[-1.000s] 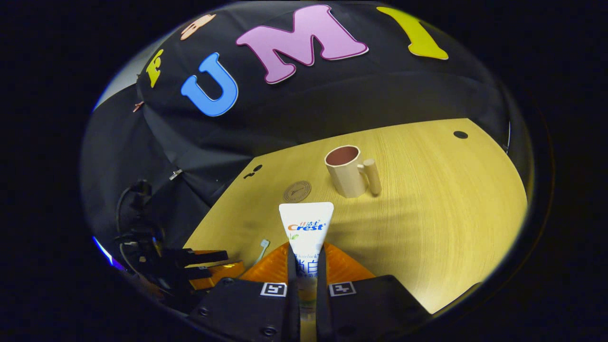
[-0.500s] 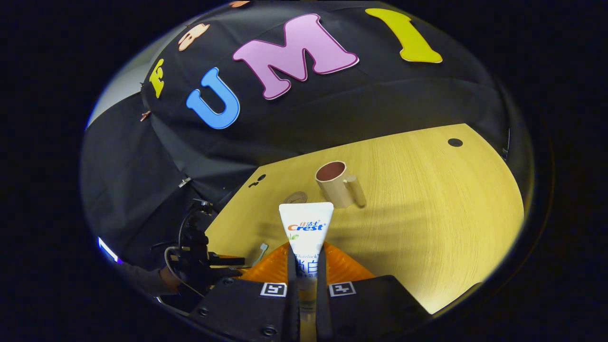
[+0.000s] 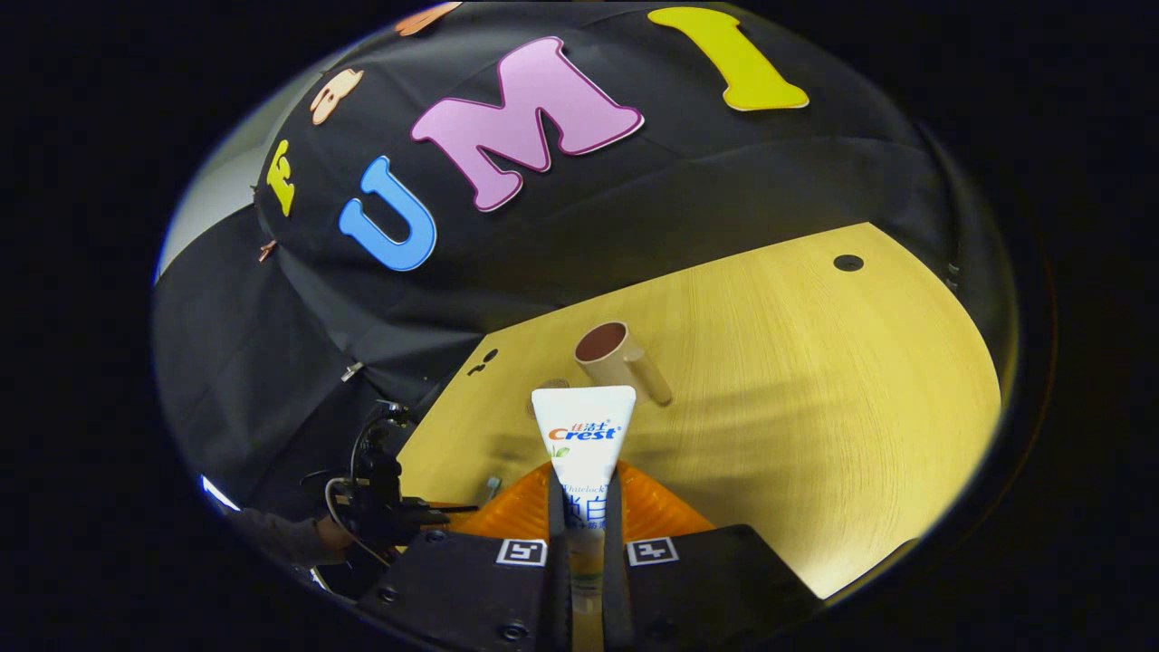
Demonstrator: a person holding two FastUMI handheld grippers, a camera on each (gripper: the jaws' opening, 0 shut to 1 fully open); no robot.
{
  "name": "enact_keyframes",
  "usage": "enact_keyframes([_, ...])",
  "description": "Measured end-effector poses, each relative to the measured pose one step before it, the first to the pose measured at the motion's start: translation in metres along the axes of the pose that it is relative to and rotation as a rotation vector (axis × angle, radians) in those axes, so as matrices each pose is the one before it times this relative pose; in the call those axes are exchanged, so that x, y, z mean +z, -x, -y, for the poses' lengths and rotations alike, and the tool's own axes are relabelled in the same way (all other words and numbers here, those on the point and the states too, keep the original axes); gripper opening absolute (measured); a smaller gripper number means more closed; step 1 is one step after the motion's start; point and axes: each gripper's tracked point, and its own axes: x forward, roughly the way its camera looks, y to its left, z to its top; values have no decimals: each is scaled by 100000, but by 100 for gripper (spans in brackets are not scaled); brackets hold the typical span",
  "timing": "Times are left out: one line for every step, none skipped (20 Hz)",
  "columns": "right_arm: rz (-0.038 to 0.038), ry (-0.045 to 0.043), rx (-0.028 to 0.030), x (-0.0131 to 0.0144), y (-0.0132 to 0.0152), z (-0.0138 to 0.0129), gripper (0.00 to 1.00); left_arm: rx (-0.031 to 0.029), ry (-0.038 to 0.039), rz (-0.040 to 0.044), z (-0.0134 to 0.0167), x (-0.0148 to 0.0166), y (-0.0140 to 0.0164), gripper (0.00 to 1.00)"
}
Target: Put the toothbrush and toothpaste on the desktop into the cup, then pick up the cup and place it on the coaster on the desktop.
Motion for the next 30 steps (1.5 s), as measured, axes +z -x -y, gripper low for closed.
enact_keyframes([297,-25,-241,108,-72,294,17,467,-118,-717,101,-21,-192,19])
enact_keyframes([49,-136,-242,51,13,282,17,76,194,-553,28,69,46,18])
enact_keyframes([232,-290,-96,-22,57,183,17,-311,275,58,46,91,13,16])
enact_keyframes([-16,-454,-96,-69,46,145,17,-767,14,928,54,121,41,13])
enact_keyframes([98,-294,-212,-194,104,92,17,-1002,139,1309,80,135,-11,11])
enact_keyframes([84,-43,-92,-64,-8,93,17,-1085,465,855,124,85,13,7])
enact_keyframes([318,37,90,-19,72,10,17,-1105,-325,1431,56,53,113,6])
enact_keyframes([105,185,-4,-26,45,-60,17,-275,-892,2041,25,318,182,6])
enact_keyframes([473,177,-25,-40,149,-95,17,-170,-915,1638,-5,188,176,6])
enact_keyframes([420,164,258,89,12,-177,17,-162,-523,1650,91,361,336,6])
enact_keyframes([974,-132,304,162,207,-351,17,-544,51,2085,147,376,374,6])
enact_keyframes([1173,-332,442,261,90,-330,17,-441,490,2444,182,554,484,6])
enact_keyframes([1110,-520,392,249,98,-423,17,-720,990,3193,109,667,591,6])
enact_keyframes([1627,-582,152,412,81,-395,17,-1138,1546,3700,192,831,648,6])
enact_keyframes([1708,-191,24,379,222,-411,17,-1752,2043,4305,431,1027,684,6])
enact_keyframes([1502,520,281,499,78,-461,17,-1410,2233,4645,430,1283,740,6])
enact_keyframes([1680,1263,335,613,119,-508,17,-2122,2328,5472,498,1334,768,6])
enact_keyframes([1352,1568,403,683,-91,-496,17,-2139,2290,5659,727,1660,848,6])
enact_keyframes([2123,1021,577,928,-227,-505,17,-2478,1915,5769,756,1527,810,6])
enact_keyframes([2712,164,784,1314,-396,-505,17,-1938,1519,5433,752,1705,845,6])
enact_keyframes([2473,-163,978,1250,-532,-437,17,-2015,1549,4599,706,1361,568,6])
enact_keyframes([3135,-261,586,1436,-732,-329,17,-1187,1534,3627,674,1219,421,6])
enact_keyframes([2983,710,525,1297,-945,-284,17,-1028,1634,2616,501,907,188,6])
enact_keyframes([2444,1314,209,1214,-1114,-87,17,-1324,1961,2738,682,951,292,6])
enact_keyframes([2916,1369,158,1327,-1583,-76,17,-1282,1889,2960,669,940,50,6])
enact_keyframes([2550,1281,432,1017,-1353,-71,17,-1178,1221,2596,545,718,66,6])
enact_keyframes([2553,1022,576,687,-1267,57,17,-866,1007,2154,515,580,-61,6])
enact_keyframes([2093,688,286,582,-1584,116,17,-555,1064,2192,425,556,60,6])
enact_keyframes([1366,574,527,302,-1795,170,17,-591,806,1721,531,293,-165,6])
enact_keyframes([1234,559,235,149,-1763,260,17,-460,698,1715,500,262,-90,6])
